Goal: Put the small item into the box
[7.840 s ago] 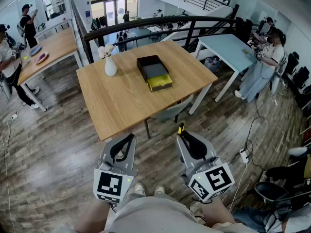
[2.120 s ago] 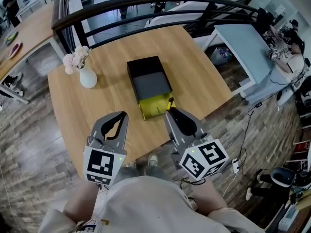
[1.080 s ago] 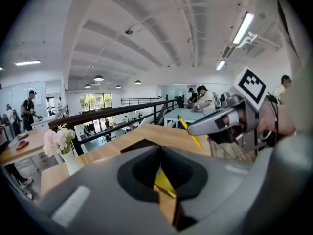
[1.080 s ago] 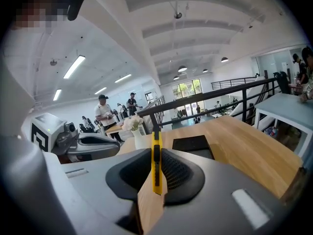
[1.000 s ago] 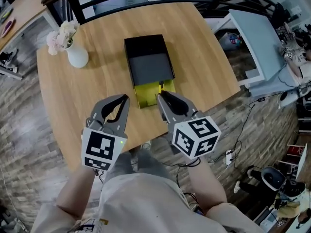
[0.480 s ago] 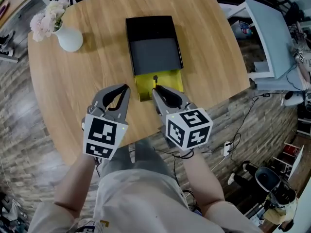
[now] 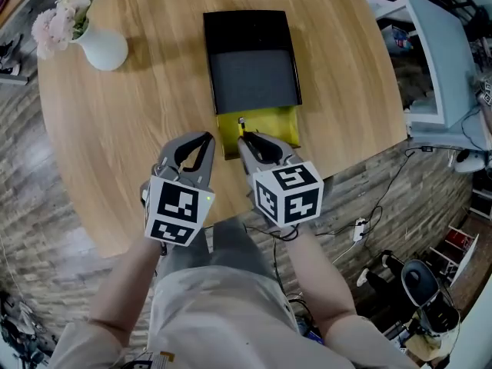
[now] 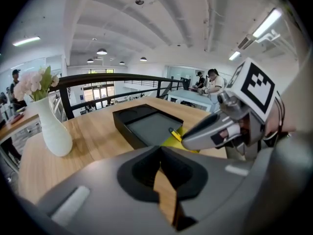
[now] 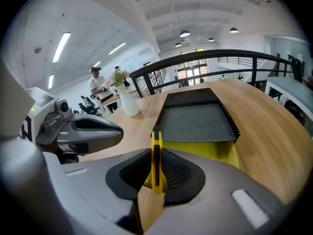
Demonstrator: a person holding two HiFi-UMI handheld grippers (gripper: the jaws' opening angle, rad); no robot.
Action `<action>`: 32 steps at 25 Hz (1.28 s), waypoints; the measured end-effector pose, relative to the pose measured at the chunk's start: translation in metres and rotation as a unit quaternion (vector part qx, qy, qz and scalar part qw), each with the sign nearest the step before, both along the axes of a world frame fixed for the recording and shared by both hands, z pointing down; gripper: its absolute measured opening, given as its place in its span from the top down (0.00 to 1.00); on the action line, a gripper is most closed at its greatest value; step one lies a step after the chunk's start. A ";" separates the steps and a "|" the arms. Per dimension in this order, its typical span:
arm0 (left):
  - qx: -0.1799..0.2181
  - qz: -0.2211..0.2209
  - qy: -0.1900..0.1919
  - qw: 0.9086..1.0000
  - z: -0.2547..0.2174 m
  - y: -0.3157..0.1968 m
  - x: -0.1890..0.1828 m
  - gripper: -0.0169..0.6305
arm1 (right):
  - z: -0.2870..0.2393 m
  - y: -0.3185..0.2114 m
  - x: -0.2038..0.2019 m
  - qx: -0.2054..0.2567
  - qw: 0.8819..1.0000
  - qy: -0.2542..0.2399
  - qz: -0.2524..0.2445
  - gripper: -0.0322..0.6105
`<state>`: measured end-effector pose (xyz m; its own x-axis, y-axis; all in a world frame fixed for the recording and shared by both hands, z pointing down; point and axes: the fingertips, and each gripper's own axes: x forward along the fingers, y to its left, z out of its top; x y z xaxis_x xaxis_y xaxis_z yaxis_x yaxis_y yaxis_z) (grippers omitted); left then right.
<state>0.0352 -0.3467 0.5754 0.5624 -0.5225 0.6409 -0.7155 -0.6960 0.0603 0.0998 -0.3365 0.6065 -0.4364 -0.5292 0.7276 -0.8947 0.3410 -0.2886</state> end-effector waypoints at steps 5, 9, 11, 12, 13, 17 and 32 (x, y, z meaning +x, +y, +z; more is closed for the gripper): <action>-0.022 0.004 -0.010 1.000 0.023 0.005 0.004 0.97 | 0.023 0.000 -0.002 -0.022 0.999 0.021 -0.025 0.85; -0.036 0.010 -0.014 0.999 0.039 0.008 0.007 0.97 | 0.038 -0.001 -0.007 -0.032 0.998 0.035 -0.046 0.85; -0.042 0.010 -0.015 0.999 0.045 0.008 0.006 0.97 | 0.044 -0.001 -0.007 -0.033 0.997 0.052 -0.056 0.85; -0.045 0.010 -0.014 0.999 0.047 0.008 0.005 0.97 | 0.047 -0.001 -0.007 -0.033 0.996 0.062 -0.061 0.85; -0.047 0.009 -0.015 0.999 0.049 0.007 0.004 0.97 | 0.050 -0.001 -0.008 -0.033 0.995 0.071 -0.067 0.85; -0.051 0.008 -0.017 0.999 0.055 0.005 -0.001 0.97 | 0.060 -0.002 -0.011 -0.039 0.991 0.095 -0.088 0.85; -0.069 0.005 -0.017 0.997 0.072 0.004 -0.017 0.97 | 0.085 -0.008 -0.017 -0.068 0.972 0.163 -0.153 0.85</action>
<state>0.0186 -0.3428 0.6479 0.5436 -0.4220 0.7256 -0.7116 -0.6901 0.1317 0.0823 -0.3441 0.6914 -0.2927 -0.3008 0.9077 -0.8085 0.5846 -0.0670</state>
